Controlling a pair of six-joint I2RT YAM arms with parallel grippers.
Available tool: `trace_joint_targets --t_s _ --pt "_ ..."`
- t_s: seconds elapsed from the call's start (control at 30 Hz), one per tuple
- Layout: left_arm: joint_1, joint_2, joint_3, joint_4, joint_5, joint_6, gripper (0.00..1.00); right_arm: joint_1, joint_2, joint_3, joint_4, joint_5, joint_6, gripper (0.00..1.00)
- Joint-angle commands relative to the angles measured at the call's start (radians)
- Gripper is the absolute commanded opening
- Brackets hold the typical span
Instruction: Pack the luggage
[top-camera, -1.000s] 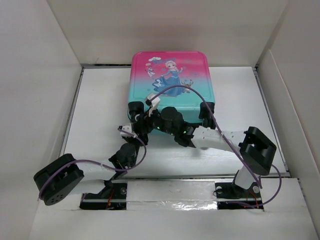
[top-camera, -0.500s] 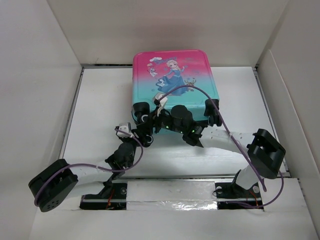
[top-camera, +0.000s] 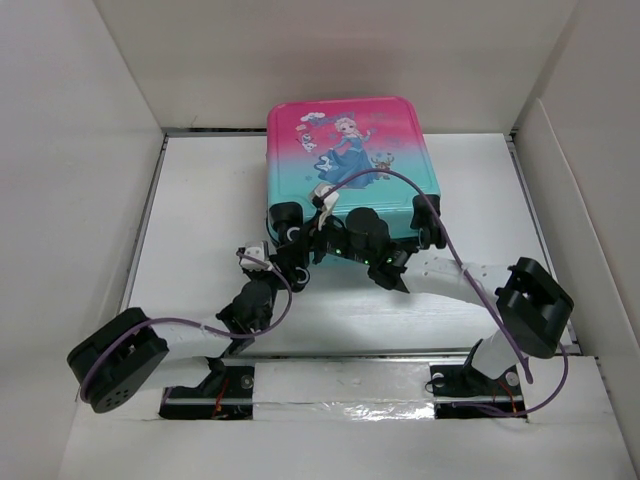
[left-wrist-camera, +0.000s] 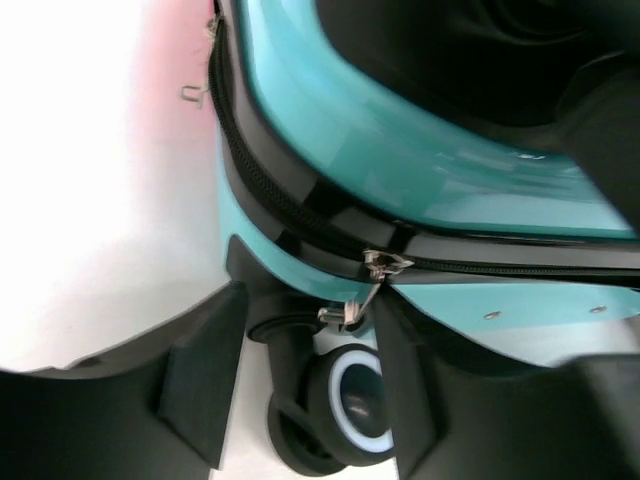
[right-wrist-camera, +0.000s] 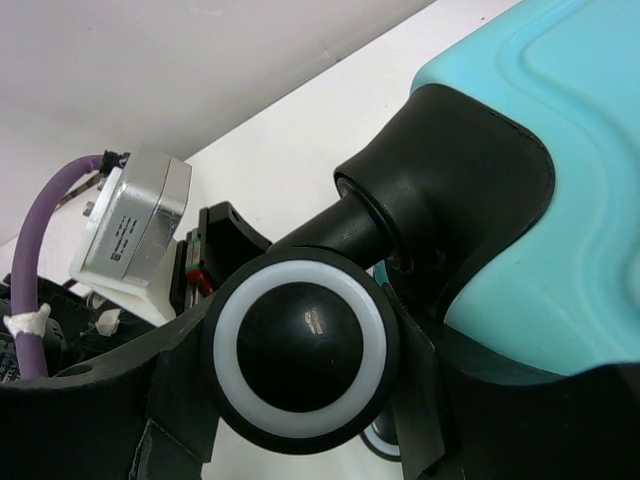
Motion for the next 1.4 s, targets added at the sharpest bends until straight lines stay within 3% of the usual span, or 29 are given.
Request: trace_joint_targets --t_s 0.0,0.13,0.23,0.27,0.63,0.77,0.87,1.1,1.37 --pt "0.006 0.039 0.072 0.166 -0.006 0.013 0.46 0.030 -0.090 0.018 0.230 -0.101 0.076 0.00" --pt "-0.003 0.064 0.073 0.277 -0.074 0.003 0.33 0.030 -0.098 -0.008 0.264 -0.110 0.093 0.00" --pt "-0.003 0.070 0.079 0.341 -0.134 0.023 0.15 0.039 -0.106 -0.037 0.293 -0.116 0.109 0.00" --pt "-0.003 0.067 0.082 0.357 -0.141 0.035 0.01 0.039 -0.109 -0.042 0.295 -0.113 0.109 0.00" --pt "0.051 -0.164 0.009 0.003 -0.177 0.037 0.00 -0.035 -0.273 -0.232 0.339 -0.059 0.126 0.00" --pt "0.114 -0.318 -0.014 -0.145 -0.113 0.005 0.00 -0.056 -0.386 -0.286 0.247 -0.032 0.086 0.00" --pt "0.143 -0.350 -0.007 -0.189 -0.064 -0.007 0.00 -0.056 -0.506 -0.336 0.154 0.010 0.057 0.00" --pt "0.172 -0.249 0.070 -0.117 -0.004 0.039 0.00 -0.056 -0.702 -0.464 -0.018 0.051 0.027 0.00" --pt "0.364 0.051 0.181 0.016 0.151 -0.059 0.00 -0.019 -0.644 -0.456 -0.057 -0.032 0.003 0.00"
